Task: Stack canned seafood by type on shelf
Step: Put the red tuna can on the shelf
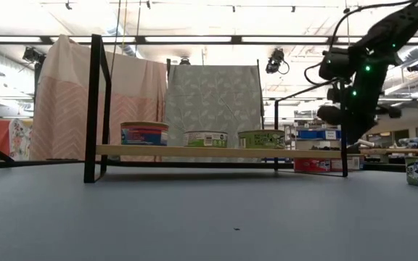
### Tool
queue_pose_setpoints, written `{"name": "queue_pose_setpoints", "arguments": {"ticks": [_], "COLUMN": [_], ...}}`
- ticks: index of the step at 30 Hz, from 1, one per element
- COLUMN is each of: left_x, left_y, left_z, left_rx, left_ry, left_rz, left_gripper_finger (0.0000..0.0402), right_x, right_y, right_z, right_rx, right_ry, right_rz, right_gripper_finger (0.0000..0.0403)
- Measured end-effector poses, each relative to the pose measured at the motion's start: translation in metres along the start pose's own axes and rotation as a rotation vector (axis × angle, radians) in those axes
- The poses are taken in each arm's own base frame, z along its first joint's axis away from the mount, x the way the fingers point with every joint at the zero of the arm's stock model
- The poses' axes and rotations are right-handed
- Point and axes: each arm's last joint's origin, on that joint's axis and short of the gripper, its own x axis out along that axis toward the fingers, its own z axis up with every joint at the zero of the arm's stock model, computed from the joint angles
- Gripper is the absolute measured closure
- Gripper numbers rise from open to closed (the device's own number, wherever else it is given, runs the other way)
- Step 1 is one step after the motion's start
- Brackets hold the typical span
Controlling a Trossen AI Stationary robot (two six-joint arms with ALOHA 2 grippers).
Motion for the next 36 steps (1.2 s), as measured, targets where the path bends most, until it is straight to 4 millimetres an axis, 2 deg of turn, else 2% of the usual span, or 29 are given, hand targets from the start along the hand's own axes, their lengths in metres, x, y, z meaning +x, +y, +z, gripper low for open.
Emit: {"name": "queue_pose_setpoints", "arguments": {"ticks": [10,13,21,27,36], "left_x": [0.0,0.0,0.0,0.0,0.0], "left_y": [0.0,0.0,0.0,0.0,0.0], "left_z": [0.001,0.001,0.001,0.001,0.001], "left_rx": [-0.006,-0.011,-0.026,-0.026,-0.026], "left_ry": [-0.007,-0.008,-0.008,-0.008,-0.008], "left_rz": [0.001,0.001,0.001,0.001,0.001], "left_gripper_finger": [0.0396,0.0396,0.0396,0.0396,0.0396], "right_x": [0.015,0.012,-0.005,0.007,0.025], "right_y": [-0.003,0.0,0.006,0.0,0.006], "right_z": [-0.024,-0.021,0.005,0.001,-0.004], "right_rx": [0.086,0.096,0.095,0.144,0.22], "right_ry": [0.091,0.068,-0.061,-0.001,0.02], "right_rz": [0.053,0.064,0.073,0.079,0.127], "right_gripper_finger": [0.0403,0.0403,0.0403,0.0403,0.0403]}}
